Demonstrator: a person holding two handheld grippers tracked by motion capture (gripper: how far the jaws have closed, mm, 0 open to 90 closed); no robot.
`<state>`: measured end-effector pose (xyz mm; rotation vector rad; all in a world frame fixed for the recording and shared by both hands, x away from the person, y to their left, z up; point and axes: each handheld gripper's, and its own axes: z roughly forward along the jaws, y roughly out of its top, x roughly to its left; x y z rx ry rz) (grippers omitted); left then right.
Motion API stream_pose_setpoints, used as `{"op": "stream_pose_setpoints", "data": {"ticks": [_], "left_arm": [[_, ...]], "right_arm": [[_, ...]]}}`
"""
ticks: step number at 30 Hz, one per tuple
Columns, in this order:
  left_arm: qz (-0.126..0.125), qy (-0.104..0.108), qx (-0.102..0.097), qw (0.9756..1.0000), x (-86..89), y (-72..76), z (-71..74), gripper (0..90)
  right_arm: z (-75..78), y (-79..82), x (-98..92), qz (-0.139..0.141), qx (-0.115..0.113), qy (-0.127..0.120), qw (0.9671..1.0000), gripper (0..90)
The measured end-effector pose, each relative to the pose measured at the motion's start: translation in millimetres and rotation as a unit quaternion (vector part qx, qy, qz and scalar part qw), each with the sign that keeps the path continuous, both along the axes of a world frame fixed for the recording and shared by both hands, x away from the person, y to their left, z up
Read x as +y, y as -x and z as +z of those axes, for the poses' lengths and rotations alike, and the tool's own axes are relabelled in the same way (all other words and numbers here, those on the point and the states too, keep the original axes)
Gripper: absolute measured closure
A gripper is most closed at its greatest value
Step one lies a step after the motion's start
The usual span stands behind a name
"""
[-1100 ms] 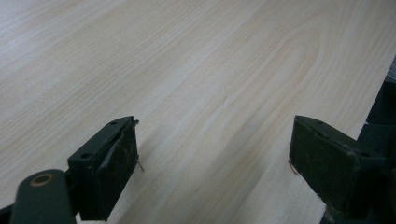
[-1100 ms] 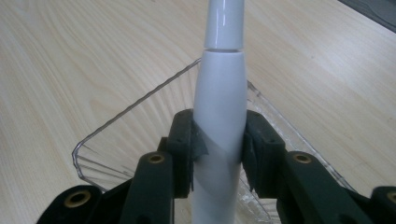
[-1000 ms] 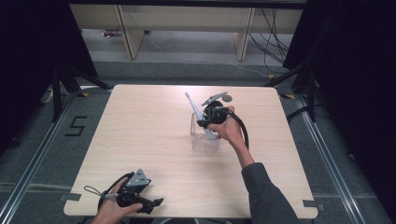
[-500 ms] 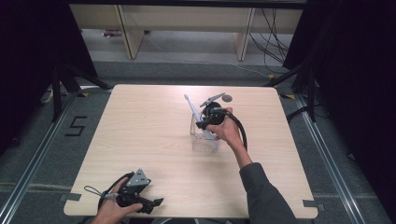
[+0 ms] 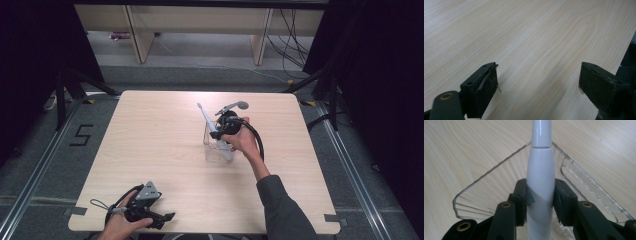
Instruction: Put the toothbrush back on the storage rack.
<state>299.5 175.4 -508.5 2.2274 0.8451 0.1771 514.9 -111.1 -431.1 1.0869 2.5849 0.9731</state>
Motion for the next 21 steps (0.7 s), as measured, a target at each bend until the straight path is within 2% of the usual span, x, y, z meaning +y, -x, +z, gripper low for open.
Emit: {"op": "stream_pose_setpoints", "data": {"ticks": [1,4,5,7,10,11,13,14,15,16,17,18,19,21], "left_arm": [[-0.009,-0.004,-0.006,0.9999,0.7,-1.0,0.5,14.8],[-0.004,-0.005,-0.006,1.0,0.5,-0.9,0.2,14.8],[-0.005,-0.005,-0.004,1.0,0.3,-0.7,0.0,14.8],[-0.005,-0.009,-0.005,0.9999,0.6,-1.0,0.1,14.8],[-0.001,0.003,-0.002,1.0,-0.8,-0.2,-0.4,14.8],[-0.001,0.002,-0.002,1.0,-0.9,-0.2,-0.5,14.8],[-0.001,-0.006,-0.004,1.0,-0.1,-0.9,-0.4,14.8],[-0.002,-0.007,-0.004,1.0,0.0,-0.9,-0.4,14.8],[-0.002,-0.007,-0.003,1.0,-0.1,-0.7,-0.4,14.8],[-0.002,0.0,-0.002,1.0,-0.7,-0.2,-0.5,14.8],[-0.001,0.003,-0.002,1.0,-0.9,-0.1,-0.6,14.8],[0.001,-0.005,-0.005,1.0,0.0,-1.1,-0.6,14.8],[-0.003,-0.007,-0.003,1.0,0.5,-1.2,-0.3,14.8],[-0.001,-0.007,-0.003,1.0,0.0,-1.0,-0.6,14.8]], "right_arm": [[0.8,0.5,-0.6,0.006,-0.009,-0.013,0.9999,61.9],[4.0,1.2,-2.7,0.003,-0.012,-0.017,0.9998,61.7],[8.0,1.6,-5.7,0.014,-0.031,-0.018,0.9993,61.5],[10.2,2.6,-7.3,0.012,-0.033,-0.021,0.9992,60.9],[16.9,5.7,-12.0,0.014,-0.038,-0.025,0.9989,60.1],[19.5,7.0,-14.9,0.006,-0.05,-0.028,0.9983,59.0],[21.4,7.7,-16.2,0.007,-0.043,-0.029,0.9986,58.9],[22.2,7.6,-17.9,0.011,-0.05,-0.032,0.9982,58.5],[24.7,9.3,-19.4,0.007,-0.044,-0.035,0.9984,58.5],[24.0,8.6,-20.4,0.011,-0.057,-0.041,0.9975,58.3],[26.5,10.7,-21.8,0.009,-0.048,-0.044,0.9978,58.0],[27.5,10.6,-23.1,0.012,-0.055,-0.042,0.9975,57.6],[30.3,13.9,-23.4,0.006,-0.047,-0.047,0.9977,56.6],[32.5,15.6,-24.6,0.005,-0.051,-0.051,0.9974,56.2]]}}
